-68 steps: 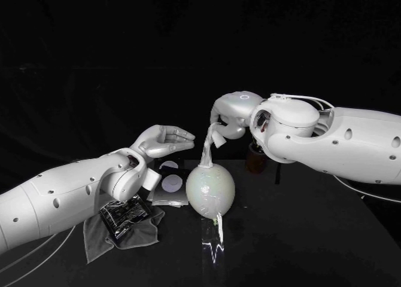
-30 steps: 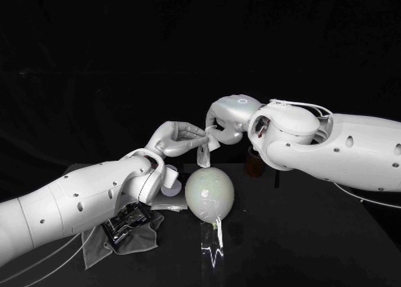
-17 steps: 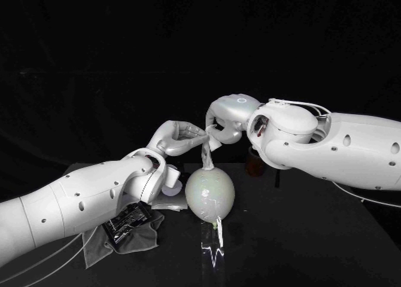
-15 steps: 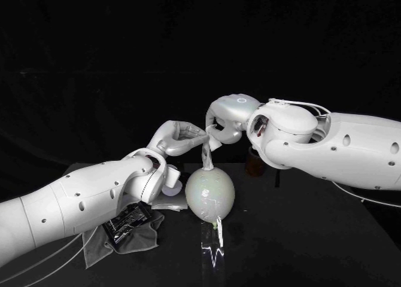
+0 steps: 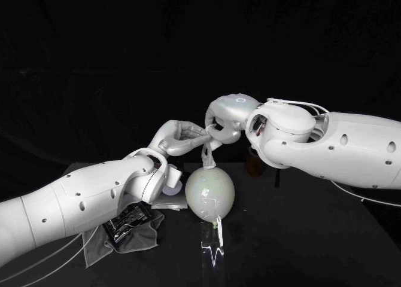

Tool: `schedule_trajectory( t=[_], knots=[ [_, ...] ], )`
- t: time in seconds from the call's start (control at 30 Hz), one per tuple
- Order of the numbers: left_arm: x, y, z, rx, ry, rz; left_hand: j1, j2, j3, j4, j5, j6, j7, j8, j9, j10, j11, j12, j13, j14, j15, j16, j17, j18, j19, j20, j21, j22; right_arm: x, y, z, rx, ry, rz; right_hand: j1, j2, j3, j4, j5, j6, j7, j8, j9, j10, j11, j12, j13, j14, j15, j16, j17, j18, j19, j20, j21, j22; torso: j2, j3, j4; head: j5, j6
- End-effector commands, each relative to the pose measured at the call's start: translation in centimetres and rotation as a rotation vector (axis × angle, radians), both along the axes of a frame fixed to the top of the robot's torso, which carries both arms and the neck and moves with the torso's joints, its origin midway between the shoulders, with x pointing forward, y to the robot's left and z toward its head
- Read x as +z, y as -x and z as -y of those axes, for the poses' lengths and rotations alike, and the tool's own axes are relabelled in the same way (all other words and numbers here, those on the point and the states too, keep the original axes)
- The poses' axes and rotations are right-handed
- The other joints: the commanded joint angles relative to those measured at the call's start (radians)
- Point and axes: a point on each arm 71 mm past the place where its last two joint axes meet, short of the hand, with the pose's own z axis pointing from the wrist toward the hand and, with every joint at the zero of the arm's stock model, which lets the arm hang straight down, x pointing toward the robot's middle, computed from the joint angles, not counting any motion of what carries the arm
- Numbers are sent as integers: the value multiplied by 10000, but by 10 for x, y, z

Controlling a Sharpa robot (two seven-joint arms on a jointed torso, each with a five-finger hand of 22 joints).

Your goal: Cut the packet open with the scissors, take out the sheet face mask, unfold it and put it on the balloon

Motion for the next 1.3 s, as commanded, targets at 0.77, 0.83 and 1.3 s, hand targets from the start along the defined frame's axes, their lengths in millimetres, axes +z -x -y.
schedule_trajectory(
  t=[0.77, 0.83, 1.3],
  knots=[
    [3, 1, 3, -114, 435, -36, 880, 1476, 1726, -66, -66, 631, -309, 222, 242, 652, -238, -9, -149, 747, -151, -118, -213, 195, 399, -20, 8, 34, -4, -2, 1, -10, 452, -181, -23, 34, 116, -90, 119, 137, -52, 64, -8, 1042, -63, 66, 2635, 1023, -66, 35, 2632, -64, 1050, -92, 45, 2629, -3, -3, 3, -21, -2],
    [3, 1, 3, -140, 472, -61, 858, 1468, 1768, -68, -66, 617, -317, 234, 258, 668, -238, -25, -157, 765, -151, -139, -226, 196, 394, -19, 4, 31, -5, -3, 2, -49, 553, -254, -34, 21, 108, -95, 97, 135, -53, 71, -6, 1042, -63, 66, 2635, 1023, -65, 35, 2632, -64, 1050, -93, 45, 2629, -1, -3, 5, -21, 0],
    [2, -2, -2, -58, 450, -393, 714, 1330, 1838, -113, -76, 626, -328, 391, 395, 828, -264, -80, -176, 917, -173, -217, -279, 221, 571, -23, 12, 42, -6, -7, 9, -158, 579, -172, -35, 8, 0, -126, -1200, 23, -72, 211, 26, 1042, -70, 66, 2635, 1023, -60, 35, 2632, -64, 1050, -89, 45, 2629, -3, -2, 6, -19, 12]
  ],
)
